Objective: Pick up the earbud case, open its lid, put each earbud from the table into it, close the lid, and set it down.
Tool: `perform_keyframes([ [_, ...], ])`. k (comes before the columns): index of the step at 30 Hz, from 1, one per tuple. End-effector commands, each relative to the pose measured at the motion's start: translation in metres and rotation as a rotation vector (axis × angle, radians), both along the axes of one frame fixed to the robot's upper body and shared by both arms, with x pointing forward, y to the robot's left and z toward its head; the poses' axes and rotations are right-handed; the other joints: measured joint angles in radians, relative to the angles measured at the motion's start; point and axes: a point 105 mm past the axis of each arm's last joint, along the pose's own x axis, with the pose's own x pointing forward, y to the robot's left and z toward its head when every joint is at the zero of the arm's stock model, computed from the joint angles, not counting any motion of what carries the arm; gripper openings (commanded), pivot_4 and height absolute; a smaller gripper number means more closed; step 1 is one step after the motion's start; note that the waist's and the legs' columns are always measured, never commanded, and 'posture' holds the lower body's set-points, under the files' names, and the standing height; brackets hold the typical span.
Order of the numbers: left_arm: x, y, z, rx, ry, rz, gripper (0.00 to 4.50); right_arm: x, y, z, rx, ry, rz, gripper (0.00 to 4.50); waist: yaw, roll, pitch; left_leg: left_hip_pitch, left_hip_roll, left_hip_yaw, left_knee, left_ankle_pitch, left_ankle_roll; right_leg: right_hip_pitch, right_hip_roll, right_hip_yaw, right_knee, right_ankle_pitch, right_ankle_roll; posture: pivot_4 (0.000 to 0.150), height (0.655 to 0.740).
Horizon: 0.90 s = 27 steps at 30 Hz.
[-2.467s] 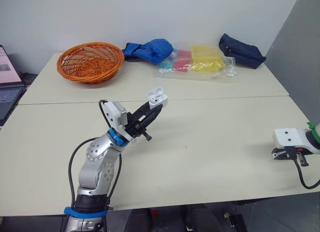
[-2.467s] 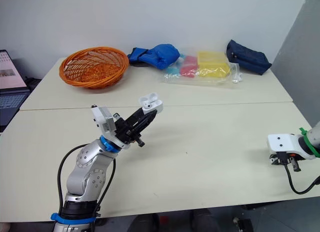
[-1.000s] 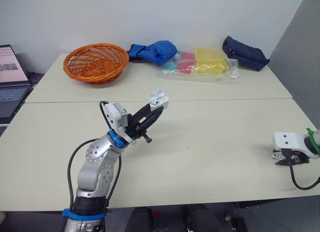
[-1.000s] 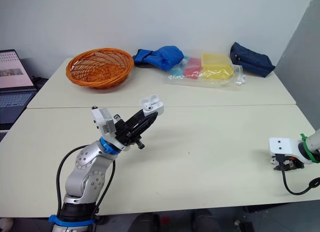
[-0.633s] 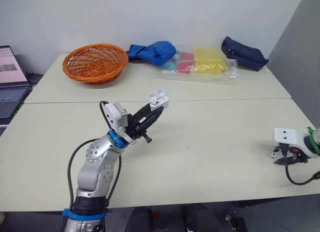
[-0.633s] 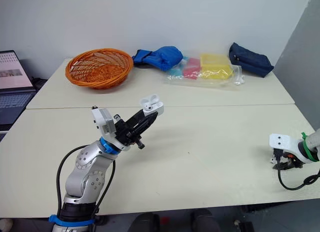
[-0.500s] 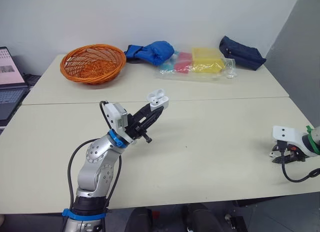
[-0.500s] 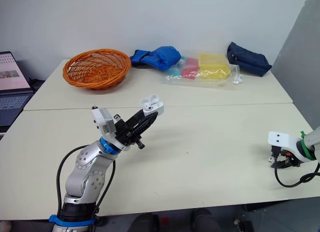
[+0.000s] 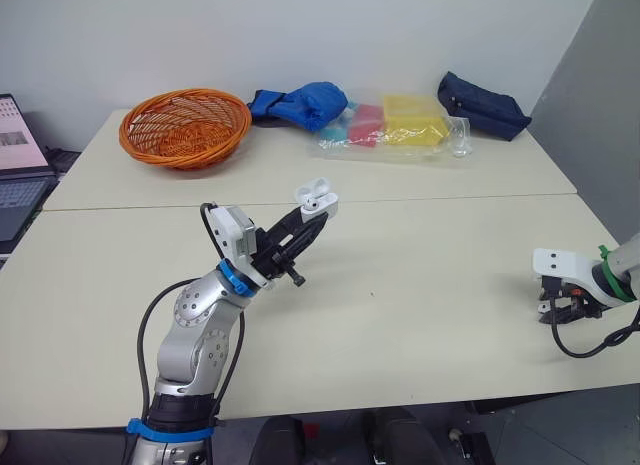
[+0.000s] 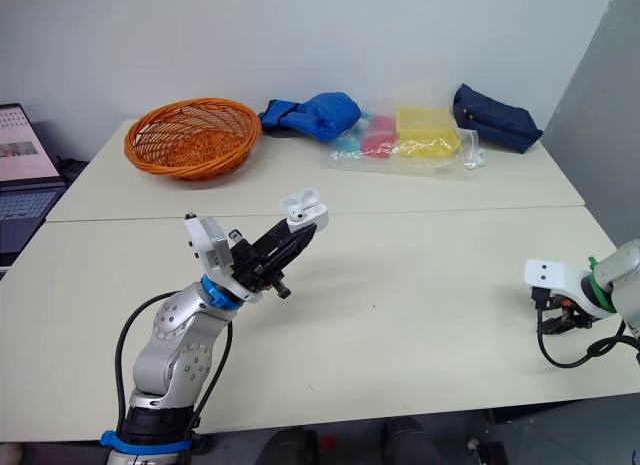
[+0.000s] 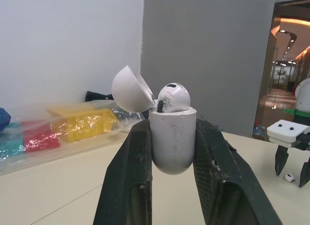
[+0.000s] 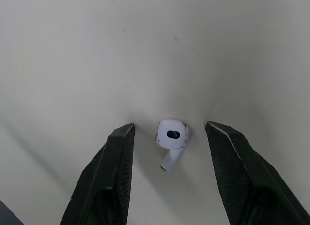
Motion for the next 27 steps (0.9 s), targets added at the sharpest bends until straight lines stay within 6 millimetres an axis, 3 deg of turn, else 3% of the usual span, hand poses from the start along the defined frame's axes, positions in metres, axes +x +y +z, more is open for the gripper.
perform_keyframes([
  [1, -0.008, -0.002, 0.011, -0.016, -0.050, -0.005, 0.76, 0.001, 0.003, -0.002, -0.001, 0.019, 0.005, 2.36, 0.000, 0.000, 0.000, 0.000, 0.000, 0.000, 0.000, 0.000, 0.000, 0.000, 0.000, 0.000, 0.000, 0.000, 0.000, 0.150, 0.7400],
  [8, -0.011, 0.000, 0.010, -0.014, -0.049, 0.011, 0.76, 0.002, -0.002, -0.006, -0.008, 0.031, -0.017, 2.36, 0.000, -0.001, 0.000, 0.000, 0.000, 0.000, 0.001, 0.000, 0.000, 0.000, 0.000, 0.000, 0.000, 0.000, 0.000, 0.150, 0.7400],
  [11, -0.012, 0.000, 0.011, -0.012, -0.049, 0.013, 0.76, 0.002, 0.000, -0.009, -0.004, 0.031, -0.012, 1.78, 0.000, -0.001, -0.001, 0.000, 0.000, 0.000, 0.001, 0.000, 0.000, 0.001, 0.000, 0.000, 0.000, 0.000, 0.000, 0.150, 0.7400],
  [15, -0.010, 0.002, 0.012, -0.007, -0.050, 0.018, 0.76, 0.003, 0.000, -0.009, -0.002, 0.027, -0.007, 0.48, 0.001, -0.001, -0.001, 0.000, 0.000, -0.001, 0.000, 0.000, 0.000, 0.001, 0.000, -0.001, 0.000, 0.000, 0.000, 0.150, 0.7400],
  [22, -0.009, 0.001, 0.012, -0.007, -0.049, 0.012, 0.76, 0.000, 0.000, -0.008, 0.011, 0.028, -0.007, 0.41, 0.002, -0.002, -0.001, 0.000, 0.000, -0.001, 0.001, 0.000, 0.000, 0.001, 0.000, -0.001, 0.000, 0.000, 0.000, 0.150, 0.7400],
  [25, -0.008, 0.000, 0.011, -0.007, -0.051, 0.006, 0.76, 0.005, 0.023, 0.007, 0.134, -0.009, 0.014, 0.41, 0.002, -0.002, -0.001, 0.000, 0.000, -0.001, 0.000, 0.000, 0.000, 0.001, 0.000, -0.001, 0.000, 0.000, -0.001, 0.150, 0.7400],
  [27, -0.006, 0.000, 0.012, -0.008, -0.054, 0.004, 0.76, 0.020, 0.056, 0.041, 0.265, -0.144, 0.087, 0.41, -0.003, -0.002, -0.001, 0.000, 0.000, -0.001, 0.000, 0.000, 0.000, 0.000, 0.000, 0.000, 0.001, 0.000, 0.000, 0.150, 0.7400],
])
